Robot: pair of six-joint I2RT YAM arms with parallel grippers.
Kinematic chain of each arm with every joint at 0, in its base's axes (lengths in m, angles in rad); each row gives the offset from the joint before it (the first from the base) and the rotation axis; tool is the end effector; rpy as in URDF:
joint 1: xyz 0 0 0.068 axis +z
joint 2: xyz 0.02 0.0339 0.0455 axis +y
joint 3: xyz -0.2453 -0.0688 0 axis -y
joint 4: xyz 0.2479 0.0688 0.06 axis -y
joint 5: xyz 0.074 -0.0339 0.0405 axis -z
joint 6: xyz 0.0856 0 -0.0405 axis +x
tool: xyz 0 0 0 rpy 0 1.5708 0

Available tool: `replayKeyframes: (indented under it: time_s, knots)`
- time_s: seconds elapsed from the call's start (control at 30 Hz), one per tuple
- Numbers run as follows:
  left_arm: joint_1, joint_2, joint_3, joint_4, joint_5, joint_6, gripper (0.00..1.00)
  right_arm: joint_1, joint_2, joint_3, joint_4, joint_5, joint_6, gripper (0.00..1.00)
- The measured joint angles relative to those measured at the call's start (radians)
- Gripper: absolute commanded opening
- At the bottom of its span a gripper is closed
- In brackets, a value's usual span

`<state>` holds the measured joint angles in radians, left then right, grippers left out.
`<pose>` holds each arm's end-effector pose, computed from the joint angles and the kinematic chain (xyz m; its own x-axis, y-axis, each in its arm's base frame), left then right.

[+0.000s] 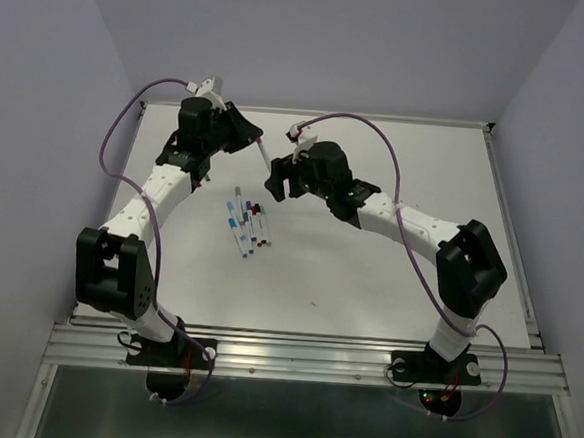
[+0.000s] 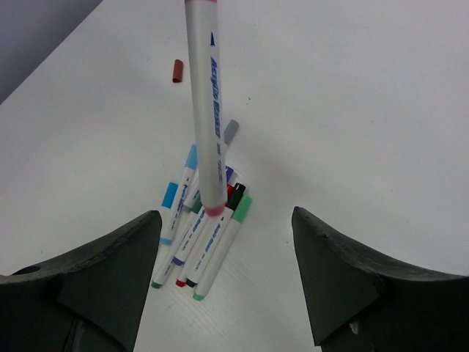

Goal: Open the pen caps

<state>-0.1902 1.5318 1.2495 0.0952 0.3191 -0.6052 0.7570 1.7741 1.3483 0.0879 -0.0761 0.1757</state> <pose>0.4052 -0.1054 0.3183 -0.4245 -0.4684 -0.7748 0.2926 0.7389 -0.6070 0.3375 0.3278 0.2532 -0.3661 -0.1061 -0.9245 -0.6834 0.7049 0.1897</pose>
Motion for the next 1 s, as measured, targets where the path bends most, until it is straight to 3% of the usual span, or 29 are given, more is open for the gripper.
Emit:
replayKeyframes:
  time_s: [0.17,0.2,0.27,0.3,0.37,0.43,0.63,0.87,1.0]
  knots:
    - [-0.046,-0.002,0.0,0.014,0.021,-0.009,0.0,0.0,0.055,0.063,-0.003,-0.024,-0.023,0.79]
    - [-0.05,-0.002,0.0,0.014,0.022,-0.011,0.0,0.0,0.061,0.074,-0.002,-0.027,-0.024,0.75]
    - [-0.053,-0.003,-0.003,0.022,0.023,-0.017,0.0,0.0,0.067,0.09,0.0,-0.029,-0.027,0.57]
    - [-0.057,-0.004,-0.007,0.026,0.023,-0.019,0.0,0.0,0.069,0.096,0.001,-0.029,-0.026,0.31]
    - [-0.06,-0.005,-0.013,0.029,0.022,-0.022,0.0,0.0,0.069,0.104,0.004,-0.028,-0.026,0.1]
    - [-0.061,-0.005,-0.015,0.029,0.02,-0.024,0.0,-0.002,0.069,0.104,0.007,-0.013,-0.018,0.01]
    - [-0.061,-0.007,-0.012,0.021,0.006,-0.026,0.0,-0.008,0.064,0.07,0.048,-0.029,-0.013,0.01]
    - [-0.048,0.057,0.065,-0.174,0.101,-0.031,0.0,-0.018,-0.045,-0.182,0.223,-0.071,0.082,0.01]
    - [0.025,0.099,0.138,-0.145,-0.002,-0.011,0.0,-0.014,-0.135,-0.344,0.195,-0.147,0.128,0.01]
